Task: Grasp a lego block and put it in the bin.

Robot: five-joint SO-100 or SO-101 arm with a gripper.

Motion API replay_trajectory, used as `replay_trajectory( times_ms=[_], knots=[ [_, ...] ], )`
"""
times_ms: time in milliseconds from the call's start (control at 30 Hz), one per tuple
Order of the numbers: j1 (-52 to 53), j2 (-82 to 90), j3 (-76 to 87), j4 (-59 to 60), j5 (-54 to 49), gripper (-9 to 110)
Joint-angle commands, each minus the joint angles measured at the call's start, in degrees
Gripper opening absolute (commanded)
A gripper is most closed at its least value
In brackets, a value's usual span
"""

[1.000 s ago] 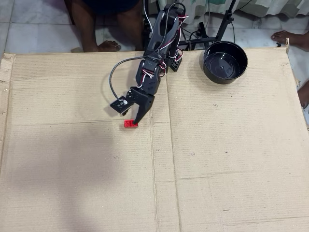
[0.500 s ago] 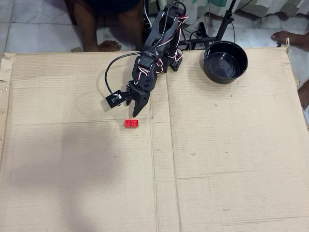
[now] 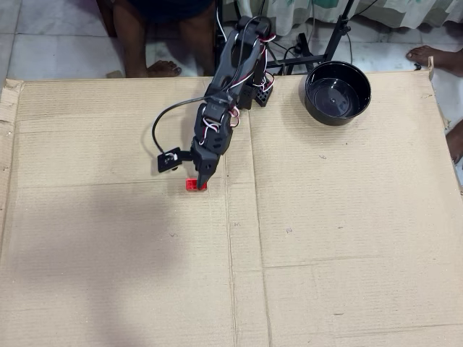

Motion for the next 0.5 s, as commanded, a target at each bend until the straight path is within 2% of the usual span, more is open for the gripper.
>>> replay_trajectory(
  times_ms=[0,467],
  knots=[
    [-0.53,-1.93,-4.04,0.18,0.44,27],
    [-0.35,-4.57,-3.52,-0.18,0.44,27]
  ],
)
